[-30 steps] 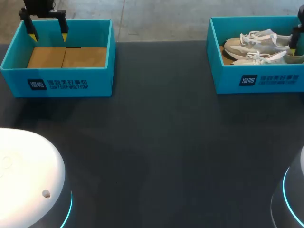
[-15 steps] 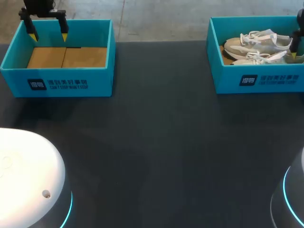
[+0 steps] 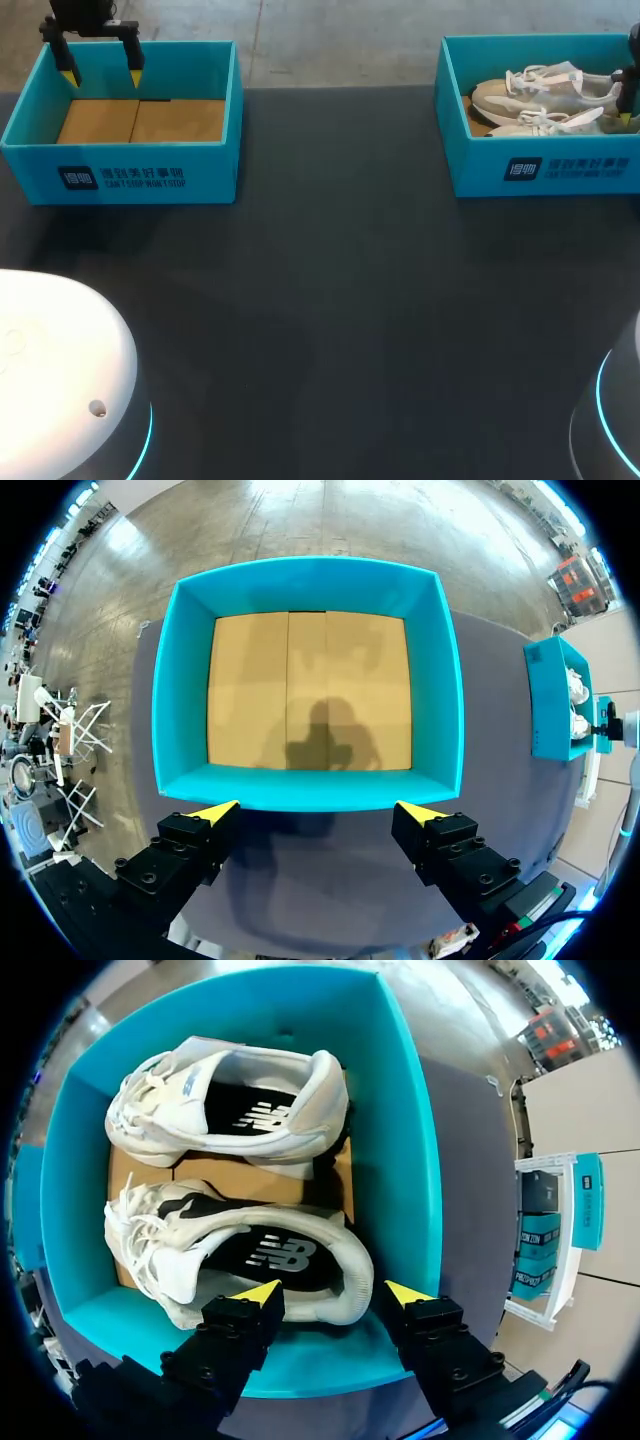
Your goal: Take the shoe out of the shoebox, open the shoe tongue, remove and reinsert the insole, then place the shoe into the shoebox
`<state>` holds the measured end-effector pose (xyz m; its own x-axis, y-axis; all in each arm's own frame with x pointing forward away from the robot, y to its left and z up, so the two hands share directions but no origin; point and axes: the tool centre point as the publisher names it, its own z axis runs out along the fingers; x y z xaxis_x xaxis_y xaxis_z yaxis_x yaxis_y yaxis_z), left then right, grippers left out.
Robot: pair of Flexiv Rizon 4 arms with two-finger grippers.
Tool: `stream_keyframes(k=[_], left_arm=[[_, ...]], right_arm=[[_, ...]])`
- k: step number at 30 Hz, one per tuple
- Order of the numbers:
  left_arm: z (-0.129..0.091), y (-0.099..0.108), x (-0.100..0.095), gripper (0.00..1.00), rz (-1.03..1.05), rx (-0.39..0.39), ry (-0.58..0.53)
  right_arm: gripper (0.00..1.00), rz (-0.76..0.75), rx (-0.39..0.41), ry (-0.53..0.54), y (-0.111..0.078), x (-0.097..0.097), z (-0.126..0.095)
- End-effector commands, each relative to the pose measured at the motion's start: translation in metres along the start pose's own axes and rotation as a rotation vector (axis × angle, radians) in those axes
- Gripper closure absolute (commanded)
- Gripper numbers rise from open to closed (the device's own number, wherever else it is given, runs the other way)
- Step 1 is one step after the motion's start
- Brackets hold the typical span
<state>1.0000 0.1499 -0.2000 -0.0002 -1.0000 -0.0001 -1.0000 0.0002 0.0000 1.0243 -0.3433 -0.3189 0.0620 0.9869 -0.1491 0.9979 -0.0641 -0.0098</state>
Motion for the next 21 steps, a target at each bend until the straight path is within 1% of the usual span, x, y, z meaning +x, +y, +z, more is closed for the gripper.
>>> stream_keyframes(k=[1,6,15,21], left_arm=[[0.0,0.0,0.0,0.0,0.0,0.0,0.0],[0.0,0.0,0.0,0.0,0.0,0.0,0.0],[0.0,0.0,0.0,0.0,0.0,0.0,0.0],[0.0,0.0,0.0,0.0,0.0,0.0,0.0]], right_arm=[[0.39,0.001,0.002,-0.003,0.001,0.002,0.006],[0.44,0.001,0.001,-0.008,0.002,0.003,0.011],[0.43,0.008,-0.008,-0.021,0.006,0.001,0.019],[0.45,0.024,-0.005,-0.024,0.007,-0.004,0.022]])
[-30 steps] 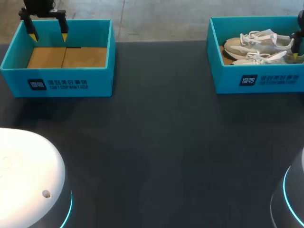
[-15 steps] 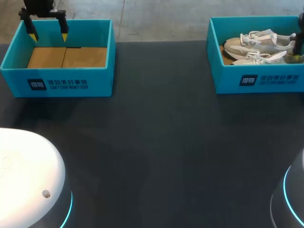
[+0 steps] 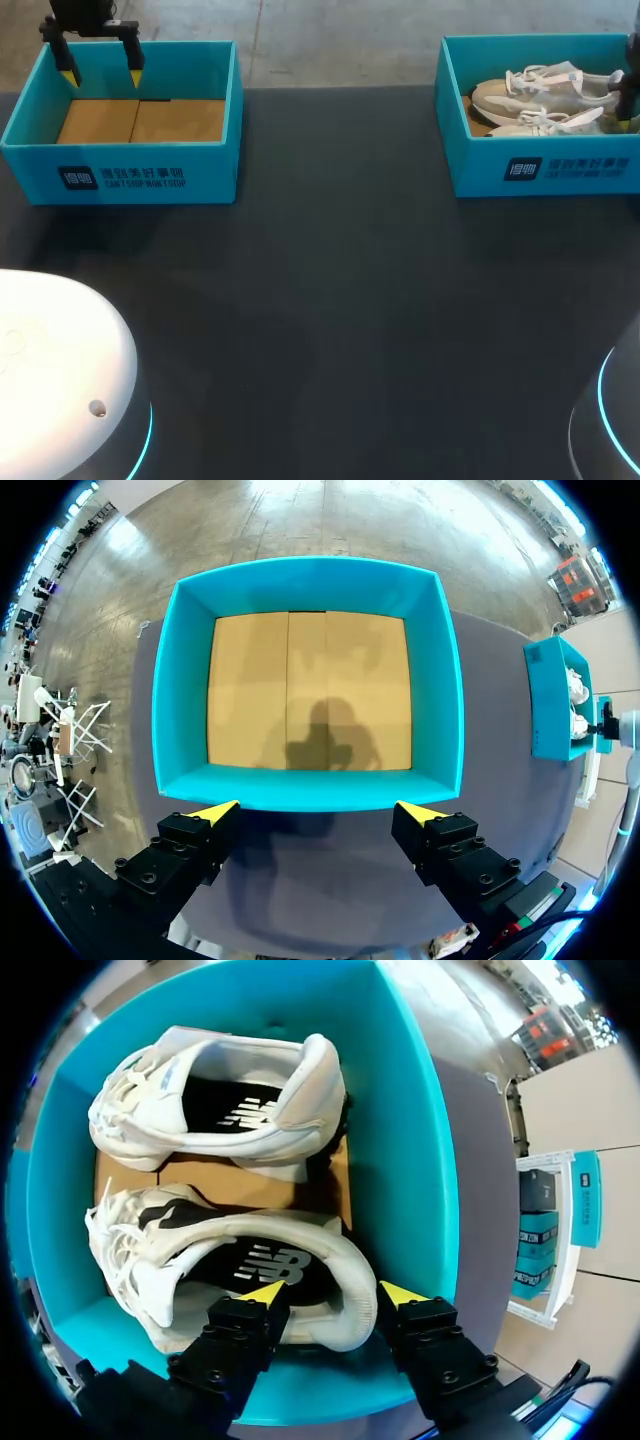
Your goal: Take the shoe out of the shoebox, open the shoe tongue, remove and reinsert the insole, then place the shoe into the shoebox
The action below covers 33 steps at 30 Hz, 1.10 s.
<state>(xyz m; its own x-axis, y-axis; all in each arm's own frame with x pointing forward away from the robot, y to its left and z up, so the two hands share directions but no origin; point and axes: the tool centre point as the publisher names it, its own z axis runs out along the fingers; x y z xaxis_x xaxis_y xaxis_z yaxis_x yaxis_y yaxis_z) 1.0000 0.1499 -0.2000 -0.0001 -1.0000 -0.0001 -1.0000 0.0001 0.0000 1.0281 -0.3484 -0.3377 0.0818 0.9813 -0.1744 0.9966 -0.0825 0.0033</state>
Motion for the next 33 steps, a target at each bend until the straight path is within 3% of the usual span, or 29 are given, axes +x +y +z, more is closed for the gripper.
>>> stream_keyframes(k=[1,13,22,33], left_arm=[[0.0,0.0,0.0,0.0,0.0,0.0,0.0],[0.0,0.0,0.0,0.0,0.0,0.0,0.0],[0.0,0.0,0.0,0.0,0.0,0.0,0.0],[0.0,0.0,0.0,0.0,0.0,0.0,0.0]], right_arm=[[0.45,0.006,0.006,0.001,0.003,-0.002,0.005],[0.51,0.037,0.034,0.004,0.005,-0.005,0.023],[0.55,0.055,0.03,0.003,0.004,-0.003,0.02],[0.5,0.075,0.017,-0.011,0.001,-0.007,0.019]])
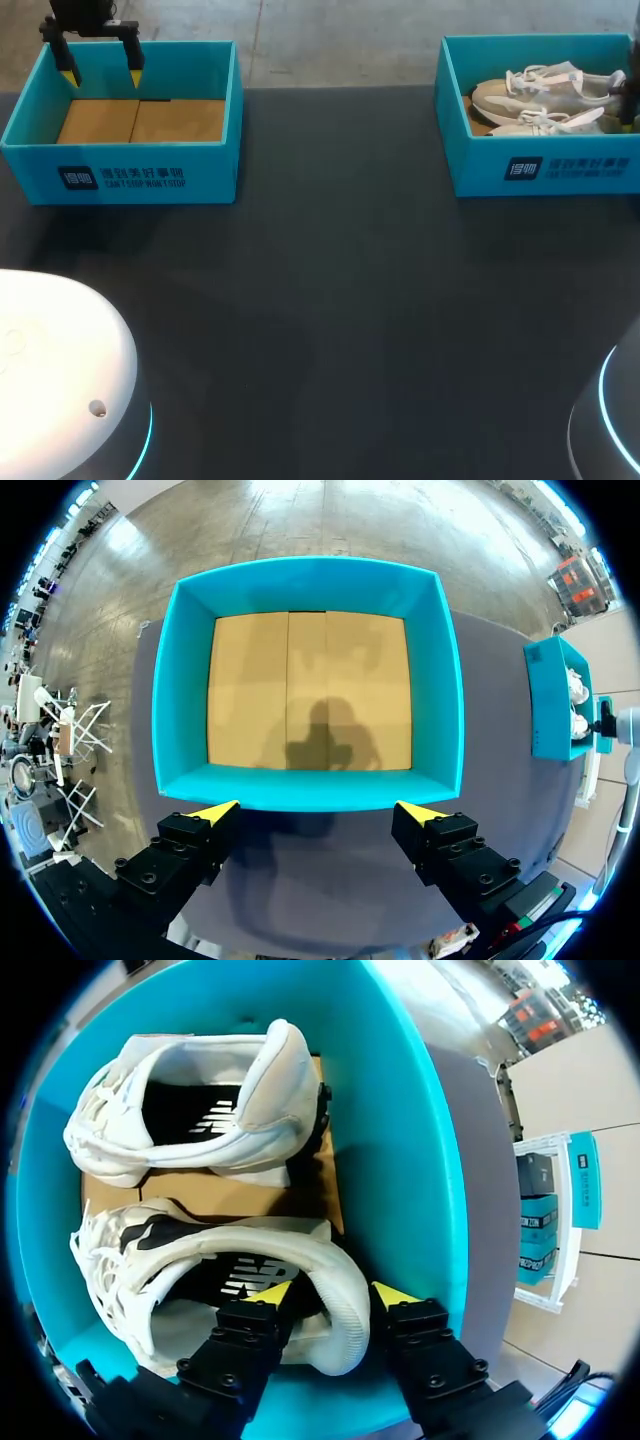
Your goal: Take the shoe out of the shoebox, open the shoe tongue, remove and reinsert the insole, then place the shoe into the shoebox
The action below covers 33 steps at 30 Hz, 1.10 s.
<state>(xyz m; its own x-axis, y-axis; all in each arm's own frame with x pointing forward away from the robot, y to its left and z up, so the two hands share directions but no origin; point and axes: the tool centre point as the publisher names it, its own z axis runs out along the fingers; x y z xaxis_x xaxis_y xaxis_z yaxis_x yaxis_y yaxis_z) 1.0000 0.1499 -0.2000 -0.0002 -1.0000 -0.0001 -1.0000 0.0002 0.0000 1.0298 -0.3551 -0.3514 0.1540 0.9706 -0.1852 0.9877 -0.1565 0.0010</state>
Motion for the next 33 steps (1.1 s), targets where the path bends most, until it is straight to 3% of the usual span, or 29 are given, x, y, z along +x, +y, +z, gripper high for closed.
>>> stream_keyframes(k=[1,2,5,9,14,22,27,31,33], left_arm=[[0.0,0.0,0.0,0.0,0.0,0.0,0.0],[0.0,0.0,0.0,0.0,0.0,0.0,0.0],[0.0,0.0,0.0,0.0,0.0,0.0,0.0],[0.0,0.0,0.0,0.0,0.0,0.0,0.0],[0.0,0.0,0.0,0.0,0.0,0.0,0.0],[0.0,0.0,0.0,0.0,0.0,0.0,0.0],[0.0,0.0,0.0,0.0,0.0,0.0,0.0],[0.0,0.0,0.0,0.0,0.0,0.0,0.0],[0.0,0.0,0.0,0.0,0.0,0.0,0.0]], right_arm=[[0.46,0.003,0.005,0.001,0.0,-0.003,0.005],[0.42,0.003,0.011,0.001,0.0,-0.002,0.007],[0.5,0.0,0.014,0.004,0.0,0.001,0.008],[0.91,-0.003,0.01,0.008,-0.002,0.005,0.005],[1.0,-0.005,0.002,0.011,-0.006,0.006,0.0],[0.97,0.002,-0.008,0.011,-0.01,0.005,-0.005],[0.81,0.001,-0.005,0.007,-0.01,0.006,-0.003],[0.6,0.006,-0.004,0.004,-0.009,0.006,-0.003],[0.57,0.01,-0.006,0.004,-0.008,0.005,-0.003]])
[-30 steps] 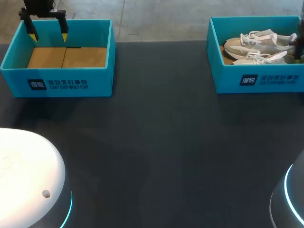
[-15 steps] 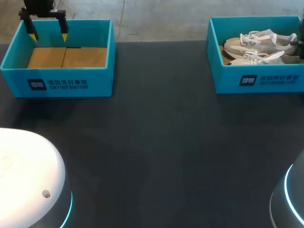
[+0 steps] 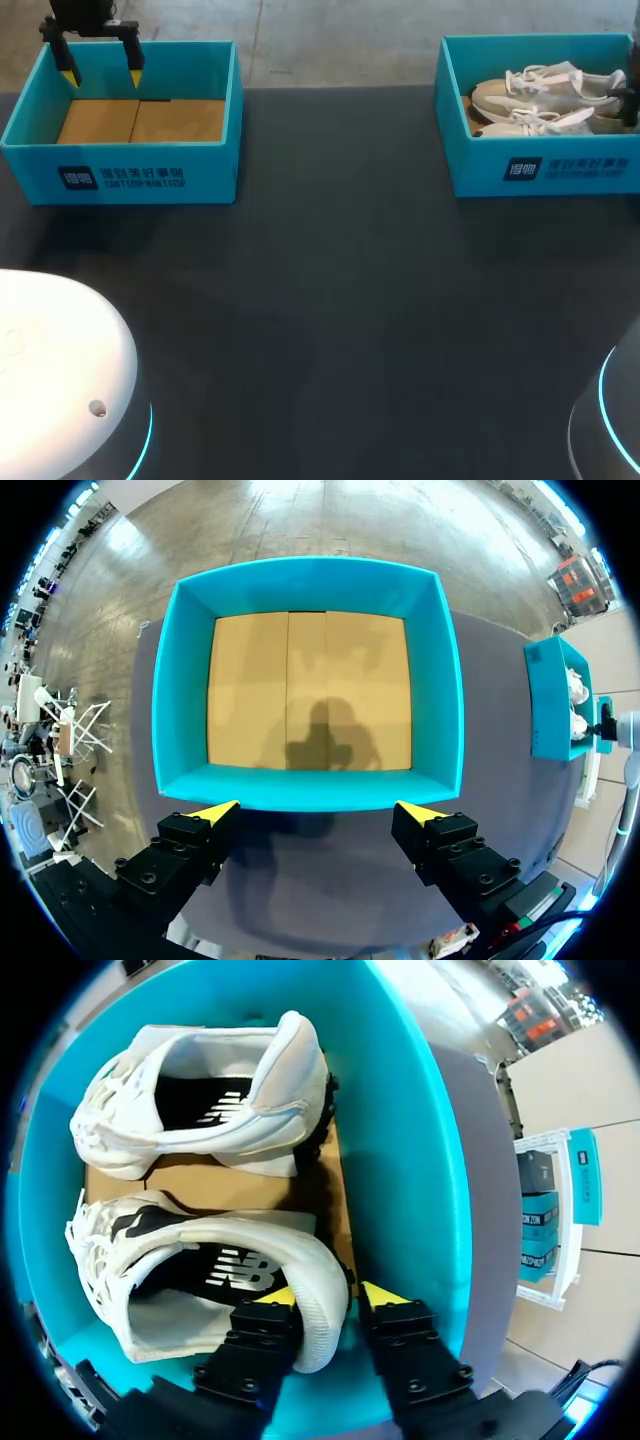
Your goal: Take the shoe out of the shoebox, open the shoe tongue, remove and reinsert the insole, then place the shoe into the shoebox
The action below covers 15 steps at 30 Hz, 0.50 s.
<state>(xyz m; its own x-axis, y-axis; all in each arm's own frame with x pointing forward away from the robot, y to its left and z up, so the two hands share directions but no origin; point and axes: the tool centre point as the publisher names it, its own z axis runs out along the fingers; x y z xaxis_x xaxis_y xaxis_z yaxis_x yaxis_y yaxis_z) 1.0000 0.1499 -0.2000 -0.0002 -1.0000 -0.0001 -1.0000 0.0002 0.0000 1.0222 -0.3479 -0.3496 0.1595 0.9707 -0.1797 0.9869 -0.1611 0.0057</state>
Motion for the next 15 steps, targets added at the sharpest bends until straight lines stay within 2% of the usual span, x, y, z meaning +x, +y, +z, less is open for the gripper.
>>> stream_keyframes(k=[1,15], left_arm=[[0.0,0.0,0.0,0.0,0.0,0.0,0.0],[0.0,0.0,0.0,0.0,0.0,0.0,0.0]], right_arm=[[0.57,0.006,-0.003,-0.001,0.0013,-0.0011,-0.0007],[0.57,0.011,0.017,0.008,0.0029,0.0026,0.0073]])
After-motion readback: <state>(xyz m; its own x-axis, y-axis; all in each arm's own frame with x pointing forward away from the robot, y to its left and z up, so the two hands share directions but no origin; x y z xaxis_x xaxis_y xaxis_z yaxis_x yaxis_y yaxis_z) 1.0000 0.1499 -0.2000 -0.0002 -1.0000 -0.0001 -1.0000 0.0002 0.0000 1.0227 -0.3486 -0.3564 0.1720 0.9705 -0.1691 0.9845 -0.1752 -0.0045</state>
